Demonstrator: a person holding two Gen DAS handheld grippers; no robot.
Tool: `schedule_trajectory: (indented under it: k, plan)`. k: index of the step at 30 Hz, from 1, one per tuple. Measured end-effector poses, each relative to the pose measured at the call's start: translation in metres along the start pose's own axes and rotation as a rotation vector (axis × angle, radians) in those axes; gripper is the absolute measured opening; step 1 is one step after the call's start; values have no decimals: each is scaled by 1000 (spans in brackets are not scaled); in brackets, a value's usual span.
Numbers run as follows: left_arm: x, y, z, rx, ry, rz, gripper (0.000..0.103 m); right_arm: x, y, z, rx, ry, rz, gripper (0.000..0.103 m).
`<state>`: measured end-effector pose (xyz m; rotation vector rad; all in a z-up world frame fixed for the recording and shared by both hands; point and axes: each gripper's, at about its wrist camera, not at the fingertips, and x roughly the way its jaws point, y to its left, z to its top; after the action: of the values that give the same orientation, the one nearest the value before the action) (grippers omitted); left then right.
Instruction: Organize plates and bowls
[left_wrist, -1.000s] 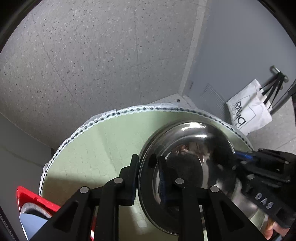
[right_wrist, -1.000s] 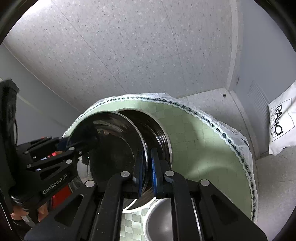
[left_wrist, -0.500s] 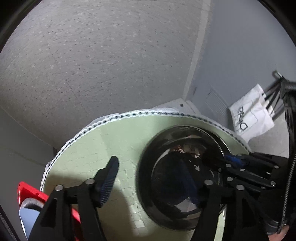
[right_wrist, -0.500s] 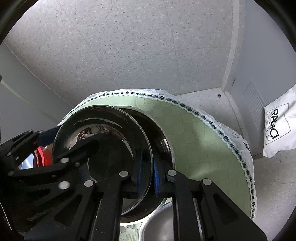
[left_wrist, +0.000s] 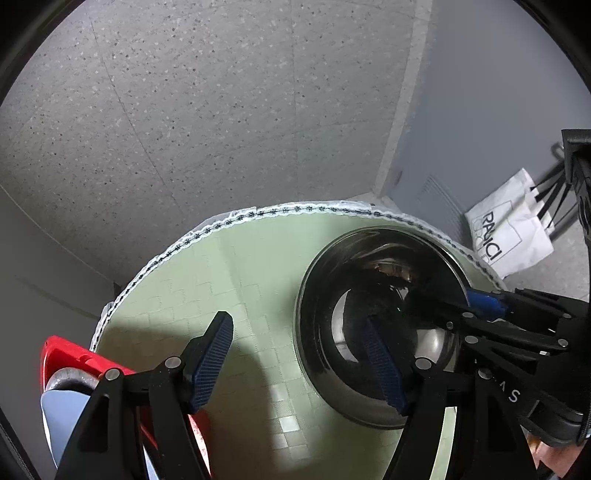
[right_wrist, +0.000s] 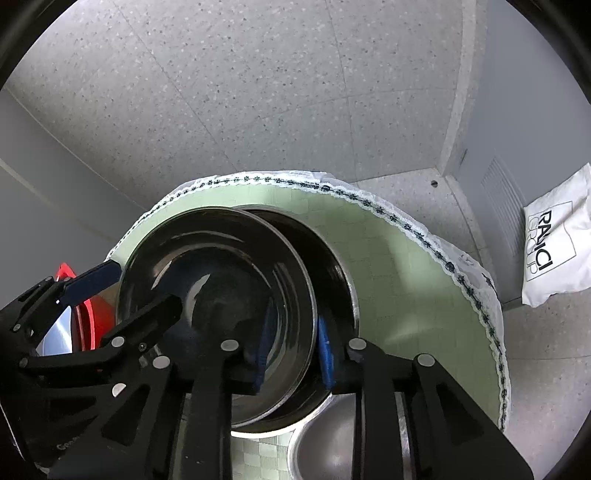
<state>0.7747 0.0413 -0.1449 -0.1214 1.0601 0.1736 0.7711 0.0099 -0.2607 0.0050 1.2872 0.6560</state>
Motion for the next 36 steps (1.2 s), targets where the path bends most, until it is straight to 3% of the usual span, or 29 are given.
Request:
schedule_trajectory:
  k: [6,15,16,18,19,26,32,34,36]
  plan:
    - [-6,2,-3,-4,8,-6,68,-12,-4,-2,29,-11,3,39]
    - [-29,-3,-13,-6,-19,-39,72,-38,-11,-11,38,-65,38,40]
    - [-34,-5,-15,-7,-28,-49,75,-47,-15,-14,41,-86,43,43]
    - [-46,-11,-20,-14,-54,-65,78,-64,-23,-19,43,-128,30,66]
    - [-52,-15,-23,-20,-65,-76,81,-76,-29,-25,40,-156,20,69]
    - [-75,-47,-54,-39,-97,-126,85,-103,-86,-63,84,-192,-99,70]
    - [-63,-72,-77,-14,-53,-103,85,-66,-125,-93,183,-88,-37,67]
    - [-60,-76,-80,-10,-44,-88,85,-51,-129,-101,209,-61,35,61]
    - [-59,-78,-85,-10,-38,-75,85,-39,-132,-105,233,-41,76,47]
